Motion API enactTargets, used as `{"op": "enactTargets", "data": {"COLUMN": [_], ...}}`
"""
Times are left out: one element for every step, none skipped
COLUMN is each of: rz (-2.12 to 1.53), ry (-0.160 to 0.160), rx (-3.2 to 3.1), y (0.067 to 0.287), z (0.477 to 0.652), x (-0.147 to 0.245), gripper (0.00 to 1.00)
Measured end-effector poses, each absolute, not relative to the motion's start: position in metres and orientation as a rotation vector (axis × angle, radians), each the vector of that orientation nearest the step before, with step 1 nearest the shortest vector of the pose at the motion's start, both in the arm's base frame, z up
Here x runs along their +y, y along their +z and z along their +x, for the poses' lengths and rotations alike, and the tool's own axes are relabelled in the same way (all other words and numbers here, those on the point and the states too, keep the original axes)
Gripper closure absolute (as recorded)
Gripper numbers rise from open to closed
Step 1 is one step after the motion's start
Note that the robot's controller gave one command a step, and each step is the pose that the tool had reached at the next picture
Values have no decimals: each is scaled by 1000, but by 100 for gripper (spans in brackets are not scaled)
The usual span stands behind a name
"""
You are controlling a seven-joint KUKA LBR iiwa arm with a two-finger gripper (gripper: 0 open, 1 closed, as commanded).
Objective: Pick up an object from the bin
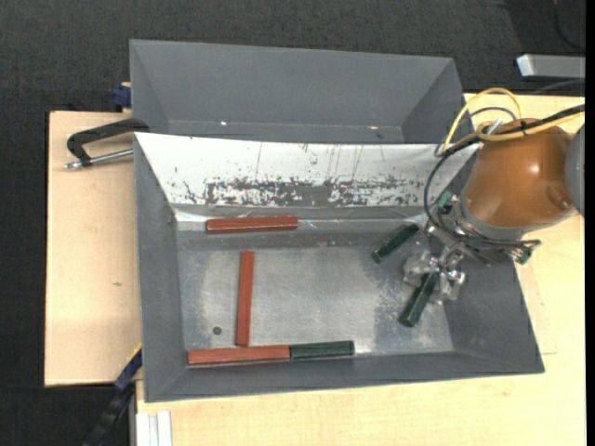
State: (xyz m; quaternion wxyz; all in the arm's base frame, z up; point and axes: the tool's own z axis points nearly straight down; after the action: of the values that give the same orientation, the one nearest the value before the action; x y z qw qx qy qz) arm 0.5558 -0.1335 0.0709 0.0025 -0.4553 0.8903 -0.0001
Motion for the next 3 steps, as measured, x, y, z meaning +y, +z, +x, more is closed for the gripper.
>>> {"op": "enactTargets", "data": {"rz": [-1482, -1482, -1614], "ry": [-2, -1, 6], "rx": [2764, 2764, 2693], "y": [197, 197, 213], "z": [556, 556, 551], "x": [-116, -115, -117], "gripper": [100, 100, 100]}}
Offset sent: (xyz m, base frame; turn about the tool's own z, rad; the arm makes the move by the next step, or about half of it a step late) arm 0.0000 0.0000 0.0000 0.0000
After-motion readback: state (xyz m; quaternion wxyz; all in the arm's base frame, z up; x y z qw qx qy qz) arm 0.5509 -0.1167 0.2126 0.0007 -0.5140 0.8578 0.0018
